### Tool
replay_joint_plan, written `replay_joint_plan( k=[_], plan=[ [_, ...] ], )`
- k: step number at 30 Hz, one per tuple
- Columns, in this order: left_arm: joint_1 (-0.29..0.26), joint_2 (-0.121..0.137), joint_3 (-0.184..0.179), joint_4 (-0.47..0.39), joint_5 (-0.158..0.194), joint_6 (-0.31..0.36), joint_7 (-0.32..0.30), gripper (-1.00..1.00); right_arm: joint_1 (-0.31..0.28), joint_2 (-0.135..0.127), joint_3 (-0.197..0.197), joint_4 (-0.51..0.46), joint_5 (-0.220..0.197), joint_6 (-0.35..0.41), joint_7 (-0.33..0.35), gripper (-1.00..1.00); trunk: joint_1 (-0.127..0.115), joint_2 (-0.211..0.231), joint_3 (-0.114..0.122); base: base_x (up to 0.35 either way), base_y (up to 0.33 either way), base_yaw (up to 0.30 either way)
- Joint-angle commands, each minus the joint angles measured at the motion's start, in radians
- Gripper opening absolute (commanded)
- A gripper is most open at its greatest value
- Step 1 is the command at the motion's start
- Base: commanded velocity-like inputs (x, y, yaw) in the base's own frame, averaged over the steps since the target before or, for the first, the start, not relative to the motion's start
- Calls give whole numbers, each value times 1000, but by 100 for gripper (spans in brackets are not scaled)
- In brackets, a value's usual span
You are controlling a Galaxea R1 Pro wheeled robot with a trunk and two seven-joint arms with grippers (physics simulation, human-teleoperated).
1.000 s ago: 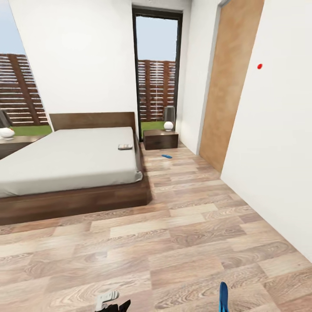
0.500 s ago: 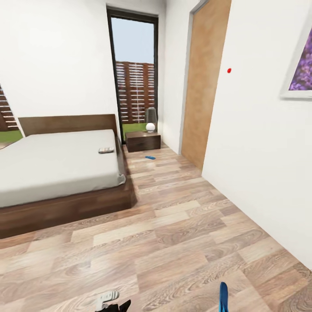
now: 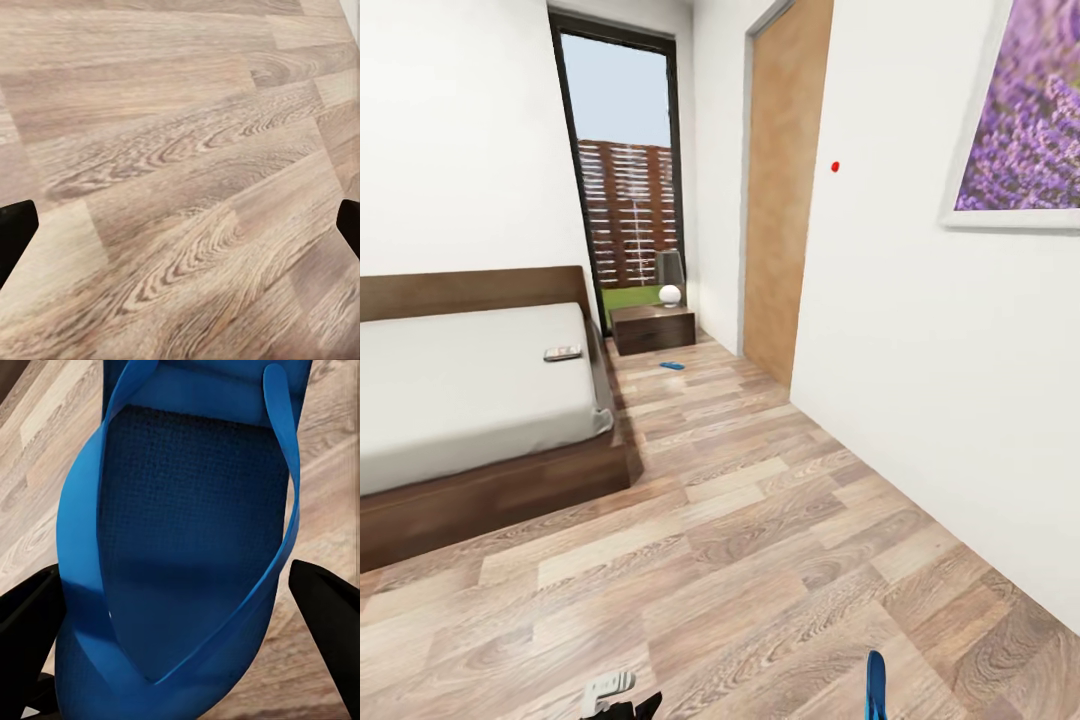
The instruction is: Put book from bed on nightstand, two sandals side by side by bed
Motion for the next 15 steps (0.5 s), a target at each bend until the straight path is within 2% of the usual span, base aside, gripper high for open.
replay_joint_plan(
  k=[1,15],
  plan=[
    [0,0,0,0,8,5,-4,100,-1,0,-2,1,-5,4,5,-100,0,0,-1,0,0,-87],
    [0,0,0,0,8,5,-4,100,-1,0,-2,1,-5,4,5,-100,0,0,-11,0,0,-10]
  ],
)
